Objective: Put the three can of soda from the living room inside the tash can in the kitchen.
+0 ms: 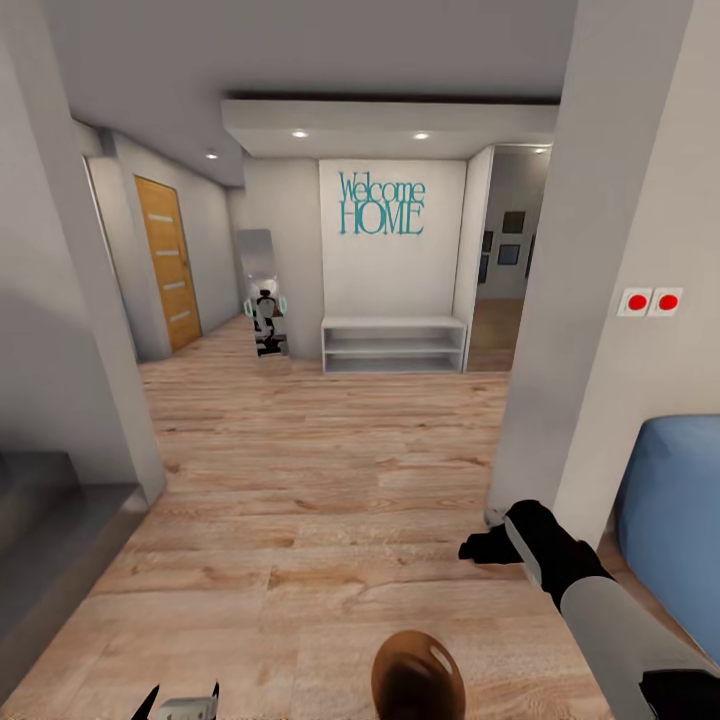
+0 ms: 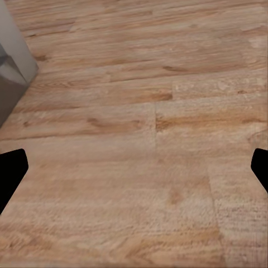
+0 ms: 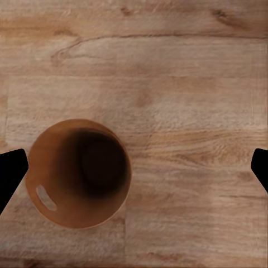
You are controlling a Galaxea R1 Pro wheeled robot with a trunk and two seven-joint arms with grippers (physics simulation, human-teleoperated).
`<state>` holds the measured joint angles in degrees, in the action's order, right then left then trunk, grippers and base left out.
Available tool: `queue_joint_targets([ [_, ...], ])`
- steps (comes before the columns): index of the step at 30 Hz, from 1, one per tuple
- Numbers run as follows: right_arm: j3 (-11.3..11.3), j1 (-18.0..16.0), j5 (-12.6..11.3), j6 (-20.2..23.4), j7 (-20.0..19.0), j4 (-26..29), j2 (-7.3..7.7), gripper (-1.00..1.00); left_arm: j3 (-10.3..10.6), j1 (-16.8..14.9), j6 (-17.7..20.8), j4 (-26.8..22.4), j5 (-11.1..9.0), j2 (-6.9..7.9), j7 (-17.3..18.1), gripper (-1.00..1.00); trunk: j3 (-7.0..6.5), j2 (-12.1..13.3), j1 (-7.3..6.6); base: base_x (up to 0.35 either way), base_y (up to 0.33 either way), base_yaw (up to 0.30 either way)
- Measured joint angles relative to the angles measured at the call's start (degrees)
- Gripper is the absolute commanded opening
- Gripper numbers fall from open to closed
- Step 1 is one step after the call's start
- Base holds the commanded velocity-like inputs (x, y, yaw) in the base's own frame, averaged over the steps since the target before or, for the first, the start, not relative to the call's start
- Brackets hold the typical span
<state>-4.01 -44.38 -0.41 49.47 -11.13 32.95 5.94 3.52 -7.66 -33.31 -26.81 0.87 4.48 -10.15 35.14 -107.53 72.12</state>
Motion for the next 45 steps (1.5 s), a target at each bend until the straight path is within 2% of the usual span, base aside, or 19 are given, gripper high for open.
queue_joint_targets([
  [45,-0.75,0.0,0.15,-0.03,0.05,-0.08,-0.76,1.0,0.08,-0.04,0.0,0.12,0.09,0.0,0.12,1.0,8.08,-18.05,9.88,0.0,0.0,0.0],
])
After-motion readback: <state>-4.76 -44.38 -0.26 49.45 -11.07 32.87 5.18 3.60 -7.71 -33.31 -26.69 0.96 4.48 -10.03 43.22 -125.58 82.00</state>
